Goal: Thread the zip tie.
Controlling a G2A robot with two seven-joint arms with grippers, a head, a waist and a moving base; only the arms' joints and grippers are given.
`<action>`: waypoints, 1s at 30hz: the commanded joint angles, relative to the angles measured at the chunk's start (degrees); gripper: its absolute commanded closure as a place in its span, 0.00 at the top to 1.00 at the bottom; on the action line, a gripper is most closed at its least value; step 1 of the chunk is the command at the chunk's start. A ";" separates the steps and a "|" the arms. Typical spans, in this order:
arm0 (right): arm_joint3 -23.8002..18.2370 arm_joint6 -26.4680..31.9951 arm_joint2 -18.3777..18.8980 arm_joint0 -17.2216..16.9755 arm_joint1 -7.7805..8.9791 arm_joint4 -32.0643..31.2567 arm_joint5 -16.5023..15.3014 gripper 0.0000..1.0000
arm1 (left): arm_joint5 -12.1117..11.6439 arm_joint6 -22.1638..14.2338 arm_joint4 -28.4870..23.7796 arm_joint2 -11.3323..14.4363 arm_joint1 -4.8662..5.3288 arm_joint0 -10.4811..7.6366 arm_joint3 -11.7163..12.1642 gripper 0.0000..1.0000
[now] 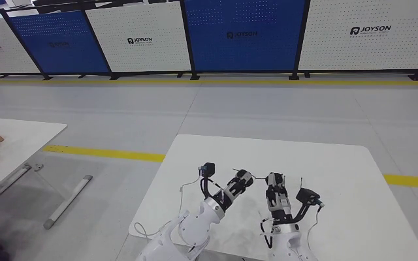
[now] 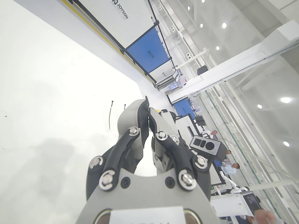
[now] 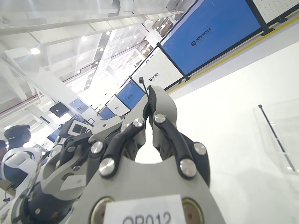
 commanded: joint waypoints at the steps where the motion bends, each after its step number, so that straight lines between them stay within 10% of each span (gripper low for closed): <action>1: 0.26 0.59 -0.33 0.34 -0.11 -0.40 0.15 0.00 | -0.13 -0.09 0.30 0.12 -0.03 0.02 0.02 0.00; 30: -1.27 -1.80 2.68 -2.34 -0.31 -0.51 -1.03 0.00 | -0.16 0.10 2.08 -0.37 -0.26 0.20 0.42 0.00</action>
